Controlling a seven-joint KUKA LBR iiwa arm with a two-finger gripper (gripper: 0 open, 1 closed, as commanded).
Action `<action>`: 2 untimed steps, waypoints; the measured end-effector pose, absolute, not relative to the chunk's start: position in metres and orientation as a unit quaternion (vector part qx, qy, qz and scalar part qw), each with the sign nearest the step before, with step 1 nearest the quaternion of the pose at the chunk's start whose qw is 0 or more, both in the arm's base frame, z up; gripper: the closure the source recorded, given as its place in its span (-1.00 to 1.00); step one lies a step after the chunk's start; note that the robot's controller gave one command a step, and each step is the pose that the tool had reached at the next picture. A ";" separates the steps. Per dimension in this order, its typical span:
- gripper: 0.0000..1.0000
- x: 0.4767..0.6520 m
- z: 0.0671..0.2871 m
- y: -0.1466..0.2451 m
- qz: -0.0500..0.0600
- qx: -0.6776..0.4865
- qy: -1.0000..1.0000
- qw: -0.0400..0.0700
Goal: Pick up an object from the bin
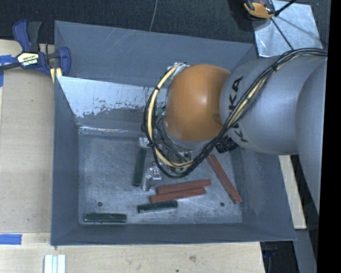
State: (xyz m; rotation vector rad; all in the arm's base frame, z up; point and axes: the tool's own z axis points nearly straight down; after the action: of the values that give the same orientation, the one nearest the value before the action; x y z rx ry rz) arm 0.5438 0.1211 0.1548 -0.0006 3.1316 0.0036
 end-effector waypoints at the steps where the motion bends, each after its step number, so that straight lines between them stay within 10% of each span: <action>1: 1.00 0.568 0.086 0.097 0.001 -0.274 0.962 0.013; 2: 1.00 0.568 0.086 0.097 0.001 -0.274 0.962 0.012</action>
Offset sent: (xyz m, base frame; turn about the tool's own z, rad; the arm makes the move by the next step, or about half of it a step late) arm 0.0000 0.0000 0.0000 0.0000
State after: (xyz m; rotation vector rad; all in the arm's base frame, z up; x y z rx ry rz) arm 0.5676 0.0969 0.0863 -0.8533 2.9977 0.0042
